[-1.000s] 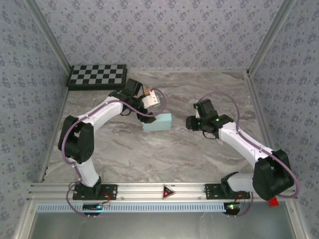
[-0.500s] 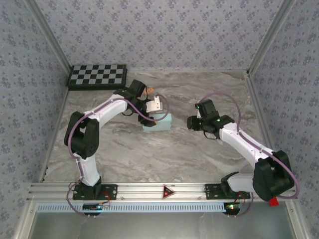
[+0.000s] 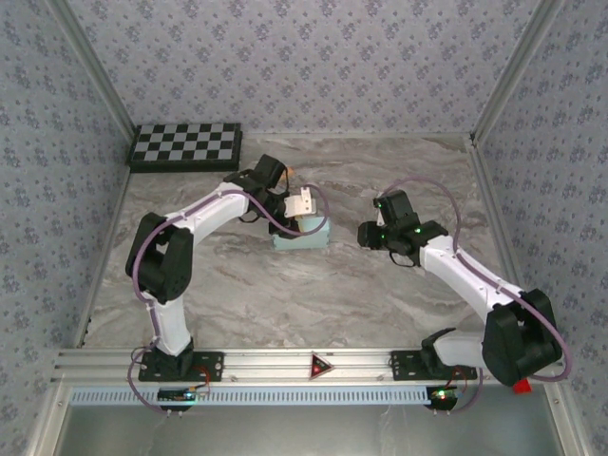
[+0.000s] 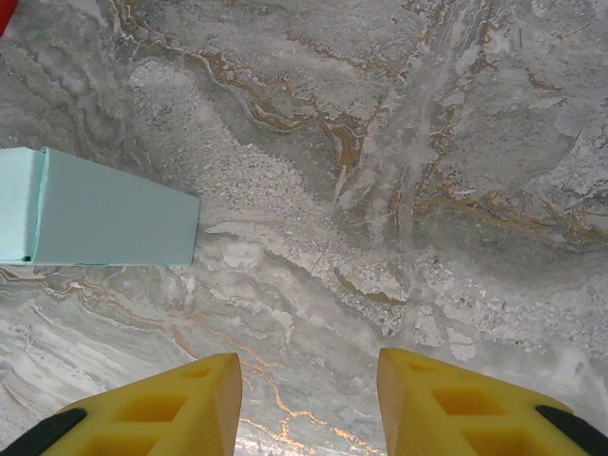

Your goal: Fold the paper box

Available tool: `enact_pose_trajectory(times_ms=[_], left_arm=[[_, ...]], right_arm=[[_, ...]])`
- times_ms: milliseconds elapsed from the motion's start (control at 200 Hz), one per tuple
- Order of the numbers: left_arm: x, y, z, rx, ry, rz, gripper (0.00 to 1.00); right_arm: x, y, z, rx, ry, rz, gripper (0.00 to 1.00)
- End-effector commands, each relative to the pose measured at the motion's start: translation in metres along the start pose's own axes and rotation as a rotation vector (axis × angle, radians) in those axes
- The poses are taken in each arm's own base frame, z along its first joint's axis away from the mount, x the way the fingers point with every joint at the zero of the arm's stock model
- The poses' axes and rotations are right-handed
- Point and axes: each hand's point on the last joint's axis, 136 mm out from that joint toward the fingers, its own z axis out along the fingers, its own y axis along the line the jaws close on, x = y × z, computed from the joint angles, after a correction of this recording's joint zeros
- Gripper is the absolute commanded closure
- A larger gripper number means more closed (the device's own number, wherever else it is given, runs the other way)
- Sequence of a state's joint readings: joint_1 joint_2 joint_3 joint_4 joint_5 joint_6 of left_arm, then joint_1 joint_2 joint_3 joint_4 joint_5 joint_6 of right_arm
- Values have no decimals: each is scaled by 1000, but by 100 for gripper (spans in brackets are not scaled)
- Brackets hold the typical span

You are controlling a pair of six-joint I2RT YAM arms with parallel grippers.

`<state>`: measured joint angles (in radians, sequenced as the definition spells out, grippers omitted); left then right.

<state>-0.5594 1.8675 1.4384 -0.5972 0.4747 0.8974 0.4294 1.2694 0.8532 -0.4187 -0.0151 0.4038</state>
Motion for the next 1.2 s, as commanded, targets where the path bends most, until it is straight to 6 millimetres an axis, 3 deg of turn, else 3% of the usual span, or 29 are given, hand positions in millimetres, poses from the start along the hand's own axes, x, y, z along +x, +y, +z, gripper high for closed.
enact_pose_trajectory(times_ms=[0,680,1194], left_arm=[[-7,-2,-3,-45,1,40,60],[-18,-5,14,-575,32,219,58],[-6,-27,46,-630,82,253,47]], right_arm=[[3,-3,-3,-2,1,17,57],[10,-25,-11,27,-14,82,57],[12,-33,-9,40,-21,103,57]])
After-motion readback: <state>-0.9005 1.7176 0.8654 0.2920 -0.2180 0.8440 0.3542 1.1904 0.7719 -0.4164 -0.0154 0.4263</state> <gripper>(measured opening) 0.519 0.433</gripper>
